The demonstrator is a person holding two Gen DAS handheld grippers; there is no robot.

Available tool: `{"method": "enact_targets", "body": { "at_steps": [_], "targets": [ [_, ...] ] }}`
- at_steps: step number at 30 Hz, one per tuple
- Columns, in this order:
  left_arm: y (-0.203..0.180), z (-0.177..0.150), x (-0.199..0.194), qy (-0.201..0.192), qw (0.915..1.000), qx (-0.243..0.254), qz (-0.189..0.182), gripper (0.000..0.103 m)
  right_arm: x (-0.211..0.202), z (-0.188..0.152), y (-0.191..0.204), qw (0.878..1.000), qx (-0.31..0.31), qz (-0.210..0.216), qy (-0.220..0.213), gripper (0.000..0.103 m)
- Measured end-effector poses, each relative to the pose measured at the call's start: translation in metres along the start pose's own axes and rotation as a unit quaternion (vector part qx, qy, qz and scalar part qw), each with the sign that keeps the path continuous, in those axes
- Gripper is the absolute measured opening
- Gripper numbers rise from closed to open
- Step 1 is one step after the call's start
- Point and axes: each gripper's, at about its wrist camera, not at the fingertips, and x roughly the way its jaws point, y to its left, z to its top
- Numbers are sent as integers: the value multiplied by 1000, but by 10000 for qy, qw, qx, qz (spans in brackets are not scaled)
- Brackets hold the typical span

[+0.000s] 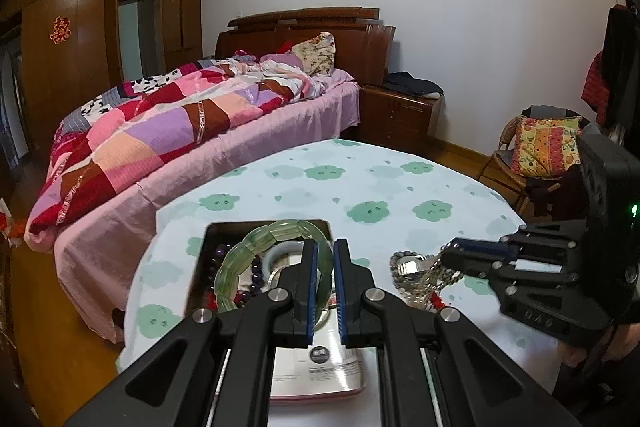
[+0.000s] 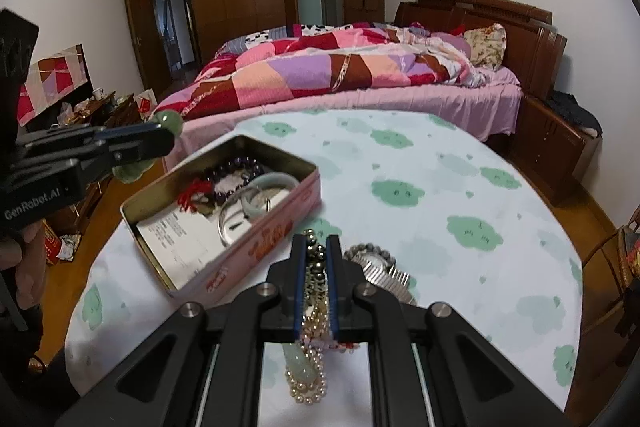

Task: Organize jewelry
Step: 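Carry the green bangle toward the tin with the left tool while the right tool grasps the gold chain, then lower the green bangle into the tin with the left tool while the right tool drops the gold chain in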

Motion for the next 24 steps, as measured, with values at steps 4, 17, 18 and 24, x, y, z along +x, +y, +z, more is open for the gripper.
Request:
{"method": "enact_targets", "body": {
  "at_steps": [4, 17, 18, 24],
  "targets": [
    [7, 1, -3, -17, 9999, 66, 81, 7, -2, 9, 4, 9999, -110, -27, -66, 12],
    [33, -3, -4, -53, 9996, -38, 276, 7, -2, 33, 22, 9990, -401, -55, -214, 12],
    [35, -4, -4, -50, 9996, -61, 285, 7, -3, 34, 24, 9988, -420, -51, -226, 12],
    [48, -5, 2, -13, 9993, -154, 339, 7, 1, 45, 34, 9981, -556, 1, -259, 12]
  ]
}}
